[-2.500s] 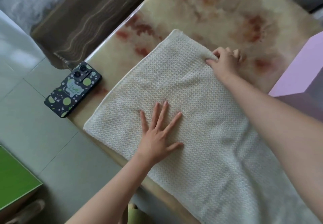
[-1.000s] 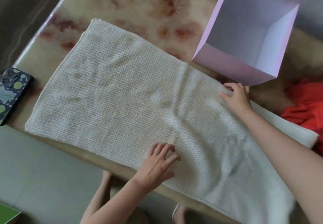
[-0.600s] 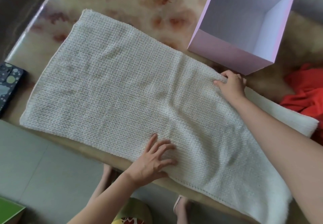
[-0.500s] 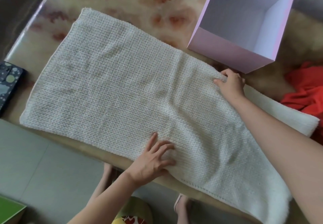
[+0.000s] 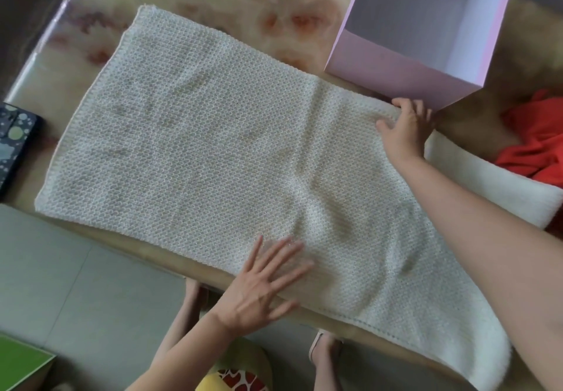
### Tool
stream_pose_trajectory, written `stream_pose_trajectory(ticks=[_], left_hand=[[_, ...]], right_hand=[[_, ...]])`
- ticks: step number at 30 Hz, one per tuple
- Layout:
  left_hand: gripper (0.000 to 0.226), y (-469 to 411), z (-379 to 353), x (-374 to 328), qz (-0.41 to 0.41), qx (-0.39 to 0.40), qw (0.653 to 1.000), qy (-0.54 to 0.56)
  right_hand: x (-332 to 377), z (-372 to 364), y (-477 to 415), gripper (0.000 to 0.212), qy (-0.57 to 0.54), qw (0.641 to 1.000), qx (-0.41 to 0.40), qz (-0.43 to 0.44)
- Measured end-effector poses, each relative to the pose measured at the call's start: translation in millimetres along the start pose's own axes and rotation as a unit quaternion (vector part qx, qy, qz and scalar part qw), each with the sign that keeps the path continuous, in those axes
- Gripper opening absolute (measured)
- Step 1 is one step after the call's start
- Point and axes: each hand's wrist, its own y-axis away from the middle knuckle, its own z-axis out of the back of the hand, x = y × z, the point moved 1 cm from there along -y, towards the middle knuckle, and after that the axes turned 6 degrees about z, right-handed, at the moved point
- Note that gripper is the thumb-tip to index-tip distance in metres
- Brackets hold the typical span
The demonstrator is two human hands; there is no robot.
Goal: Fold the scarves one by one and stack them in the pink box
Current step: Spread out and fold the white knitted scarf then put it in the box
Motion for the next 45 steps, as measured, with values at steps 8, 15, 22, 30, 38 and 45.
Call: stream_pose_trajectory(ticks=[8,15,22,30,38,45], left_hand=[[0.043,10,-2,17,0.085,-0.113,0.990,-0.007],[0.024,4,4,22,0.100,-0.109,0.989,0.031],[0.028,27,15,32,0.065,-0.058,0.994,0.068],[0.046,5,-5,4,0.026,0.013,1.000,0.005],[0.045,-2,-9,-7,-0.040,0.002,0.999,-0.030],[0.007,-11,-8,-17,-0.073,-0.011,0.997,0.000]], right_hand=[[8,-6,62,0.046,-0.004,0.985,0.006,0.174],[41,-21,101,0.039,-0.032,0.952,0.188,0.239],[34,-19,120,0.048,-0.027,0.958,0.158,0.237],[-29,2,254,0.036,-0.020,0.947,0.187,0.260],[-77,9,303,0.036,0.010,0.930,0.193,0.314],[-72,17,310,0.011,0.013,0.943,0.123,0.310]])
